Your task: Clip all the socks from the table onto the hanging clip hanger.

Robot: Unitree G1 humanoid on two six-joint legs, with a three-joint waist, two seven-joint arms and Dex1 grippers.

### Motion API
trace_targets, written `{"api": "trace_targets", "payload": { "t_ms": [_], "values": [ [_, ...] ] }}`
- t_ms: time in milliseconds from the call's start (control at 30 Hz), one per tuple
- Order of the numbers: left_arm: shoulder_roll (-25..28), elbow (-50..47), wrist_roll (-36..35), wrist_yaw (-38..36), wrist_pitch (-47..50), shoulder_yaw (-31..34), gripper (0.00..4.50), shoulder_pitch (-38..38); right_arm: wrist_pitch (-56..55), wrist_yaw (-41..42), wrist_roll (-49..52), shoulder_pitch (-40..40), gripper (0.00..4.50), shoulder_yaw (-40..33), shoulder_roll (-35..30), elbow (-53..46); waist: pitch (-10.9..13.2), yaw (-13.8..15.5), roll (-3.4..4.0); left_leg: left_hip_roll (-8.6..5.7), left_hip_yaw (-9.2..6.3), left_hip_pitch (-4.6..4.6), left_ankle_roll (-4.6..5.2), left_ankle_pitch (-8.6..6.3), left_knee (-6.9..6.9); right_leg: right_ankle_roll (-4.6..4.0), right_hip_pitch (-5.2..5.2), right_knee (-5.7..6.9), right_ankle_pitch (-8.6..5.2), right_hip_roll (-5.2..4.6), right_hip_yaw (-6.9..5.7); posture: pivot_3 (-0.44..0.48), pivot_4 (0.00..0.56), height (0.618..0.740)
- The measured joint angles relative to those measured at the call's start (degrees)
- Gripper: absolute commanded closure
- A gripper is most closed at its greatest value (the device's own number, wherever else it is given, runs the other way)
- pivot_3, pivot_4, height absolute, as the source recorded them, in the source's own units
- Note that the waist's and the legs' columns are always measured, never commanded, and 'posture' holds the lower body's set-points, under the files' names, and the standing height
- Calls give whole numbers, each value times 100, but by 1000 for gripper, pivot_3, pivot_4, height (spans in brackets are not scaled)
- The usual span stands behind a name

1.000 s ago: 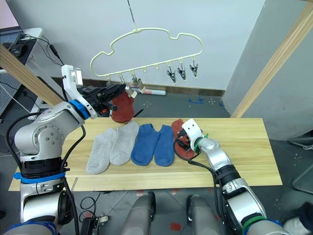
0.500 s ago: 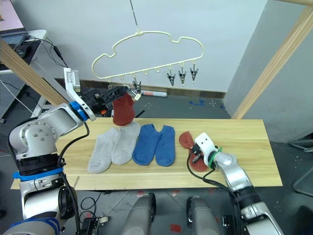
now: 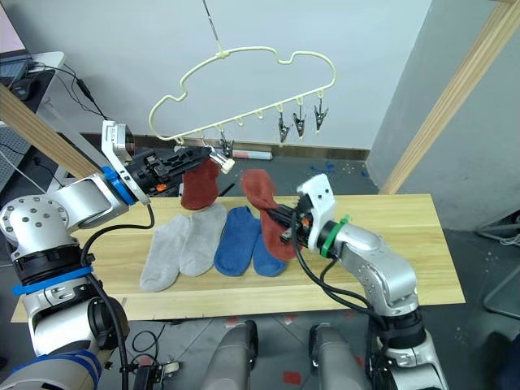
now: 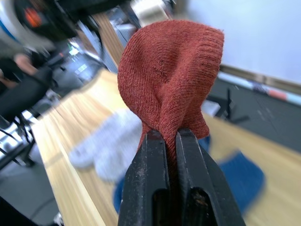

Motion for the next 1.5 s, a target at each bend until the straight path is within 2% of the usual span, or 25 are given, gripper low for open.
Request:
{"api": "trace_targets", "payload": {
  "t_ms": [200, 400, 633, 1133, 1167, 1233, 1300, 1400, 1433, 1500],
  "values": [
    [-5, -115, -27, 13, -22, -55, 4500, 6, -31, -204, -5, -280, 4469, 82, 195, 401, 0, 10, 0, 0, -1, -40, -5, 3, 3, -27, -30, -11, 16, 0, -3, 207, 314, 740],
    [-15, -163, -41, 39, -109, -49, 4500, 26, -39, -193, -4, -309, 4469, 90, 92, 451, 0, 33, 0, 0, -3, -53, -5, 3, 1, -28, -33, -31, 16, 0, -6, 214, 315, 740],
    [-18, -226, -41, 41, -213, -53, 4500, 77, -105, -205, -70, -209, 4469, 242, -28, 513, 0, 72, 0, 1, -6, -54, -4, 3, 2, -28, -34, -29, 16, 1, -9, 214, 314, 740],
    [-15, -382, -28, -80, -342, -178, 4500, 184, -213, -405, -56, -586, 4469, 280, 328, 673, 0, 104, 0, 2, -7, -58, -5, 3, 0, -29, -35, -37, 17, 1, -11, 209, 311, 740],
    [-13, -410, -20, -103, -396, -214, 3915, 217, -212, -414, -56, -610, 4500, 277, 327, 673, 0, 105, 0, 2, -8, -58, -5, 3, 1, -29, -35, -37, 17, 1, -12, 209, 311, 740],
    [-1, -432, 7, -130, -485, -269, 3731, 262, -212, -429, -57, -637, 4500, 279, 329, 673, 0, 105, 0, 2, -8, -58, -5, 3, 0, -29, -35, -37, 17, 1, -13, 209, 311, 740],
    [6, -432, 22, -190, -515, -320, 2950, 338, -213, -438, -59, -639, 4500, 283, 330, 673, 0, 107, 0, 2, -10, -60, -5, 3, 0, -29, -36, -38, 17, 1, -14, 209, 311, 740],
    [7, -431, 25, -196, -518, -358, 2025, 393, -225, -444, -65, -638, 4500, 303, 354, 677, 0, 118, 0, 2, -13, -67, -5, 3, 0, -30, -39, -41, 17, 1, -18, 218, 303, 740],
    [14, -432, 36, -186, -552, -359, 1781, 393, -231, -453, -69, -635, 4500, 313, 375, 683, 0, 120, 0, 2, -14, -67, -4, 3, 0, -30, -39, -42, 17, 1, -19, 224, 298, 740],
    [25, -437, 87, -142, -691, -350, 1781, 392, -235, -481, -67, -598, 4500, 325, 461, 708, 0, 122, 0, 3, -14, -67, -5, 3, -1, -30, -39, -43, 17, 1, -19, 227, 293, 740]
  ]
}}
